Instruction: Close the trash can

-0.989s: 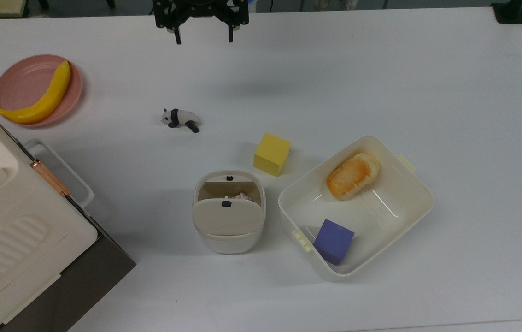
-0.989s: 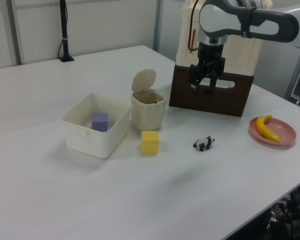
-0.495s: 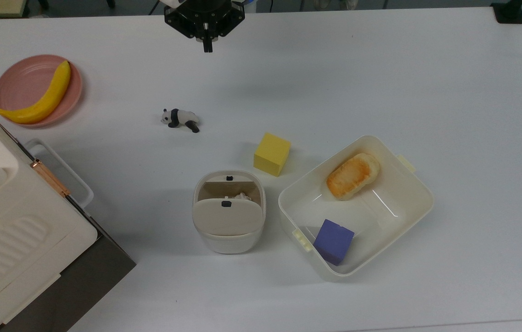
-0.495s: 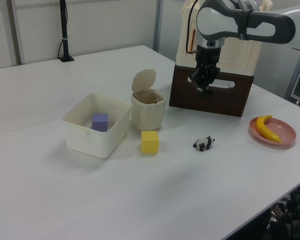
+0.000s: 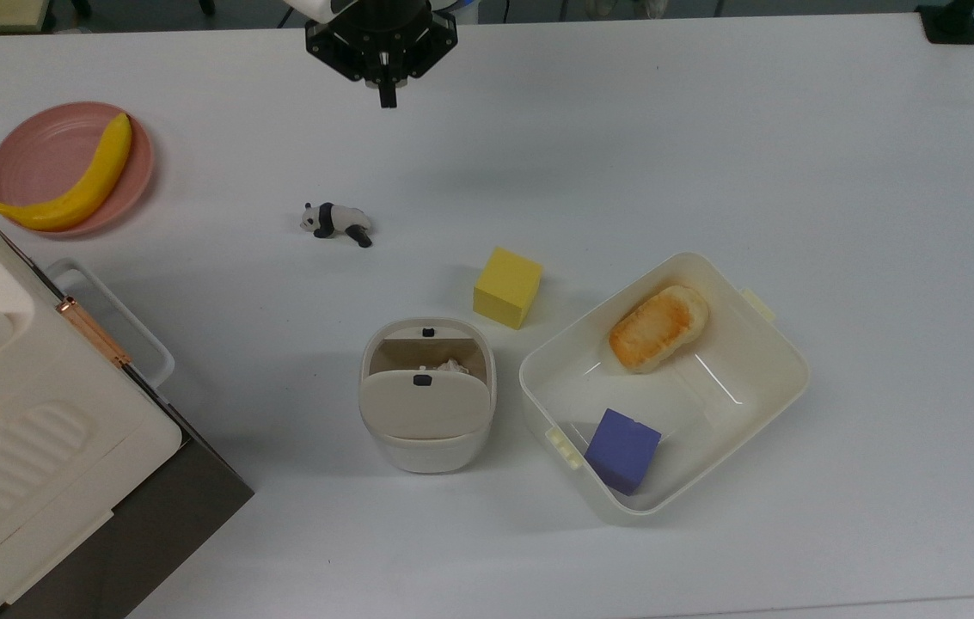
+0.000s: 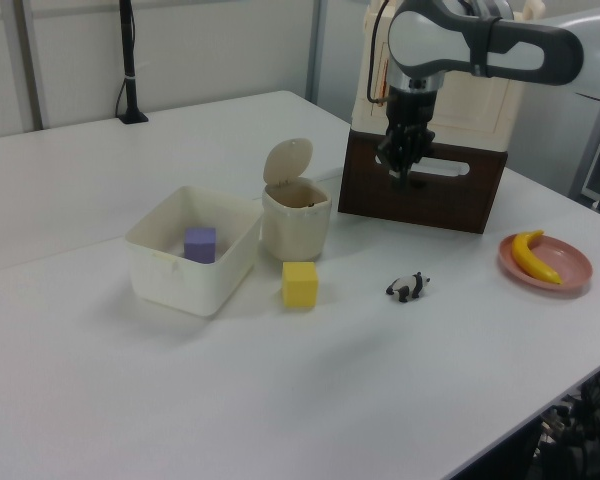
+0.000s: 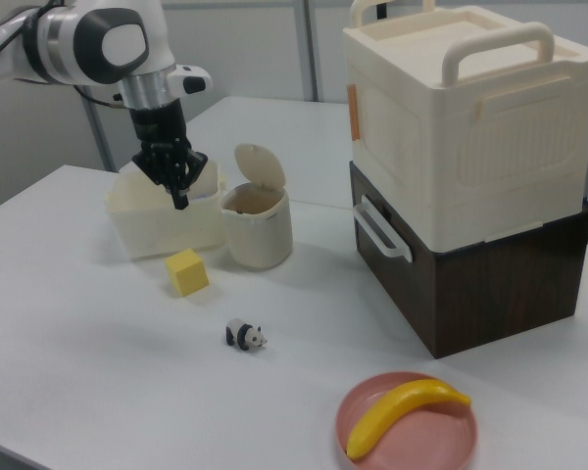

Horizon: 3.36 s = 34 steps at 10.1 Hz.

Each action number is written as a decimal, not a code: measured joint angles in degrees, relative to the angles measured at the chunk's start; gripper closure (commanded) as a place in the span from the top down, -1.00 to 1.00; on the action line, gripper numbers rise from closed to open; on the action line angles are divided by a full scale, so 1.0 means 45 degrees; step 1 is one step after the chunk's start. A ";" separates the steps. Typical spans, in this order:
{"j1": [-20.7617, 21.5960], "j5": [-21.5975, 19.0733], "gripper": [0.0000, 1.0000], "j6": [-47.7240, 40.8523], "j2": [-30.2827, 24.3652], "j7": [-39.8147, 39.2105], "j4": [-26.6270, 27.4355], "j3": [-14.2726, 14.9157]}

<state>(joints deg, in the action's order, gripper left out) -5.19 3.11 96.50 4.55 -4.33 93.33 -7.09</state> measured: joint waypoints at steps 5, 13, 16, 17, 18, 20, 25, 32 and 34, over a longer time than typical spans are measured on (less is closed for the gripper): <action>-0.0028 -0.0003 -1.00 0.4370 0.2158 0.0001 -0.1390 0.0006; 0.0422 -0.0003 -1.00 1.2445 0.4148 0.0160 -0.2012 -0.0074; 0.0575 -0.0002 -1.00 1.3816 0.4869 0.0263 -0.2045 -0.0071; 0.0575 -0.0002 -1.00 1.3843 0.4941 0.0263 -0.2058 -0.0060; 0.0575 -0.0001 -1.00 1.3843 0.4941 0.0263 -0.2064 -0.0057; 0.0565 0.0176 -1.00 1.3841 0.4956 0.0262 -0.2064 -0.0021; 0.0547 0.0446 -1.00 1.1293 0.5071 0.0260 -0.2075 0.0019; 0.0852 0.0540 -1.00 0.8698 0.5309 0.0222 -0.1871 0.0009; 0.0891 0.0682 -1.00 0.8698 0.5322 0.0222 -0.1893 0.0009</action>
<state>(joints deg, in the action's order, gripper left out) -1.18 6.18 135.64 28.50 -3.33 84.81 -7.05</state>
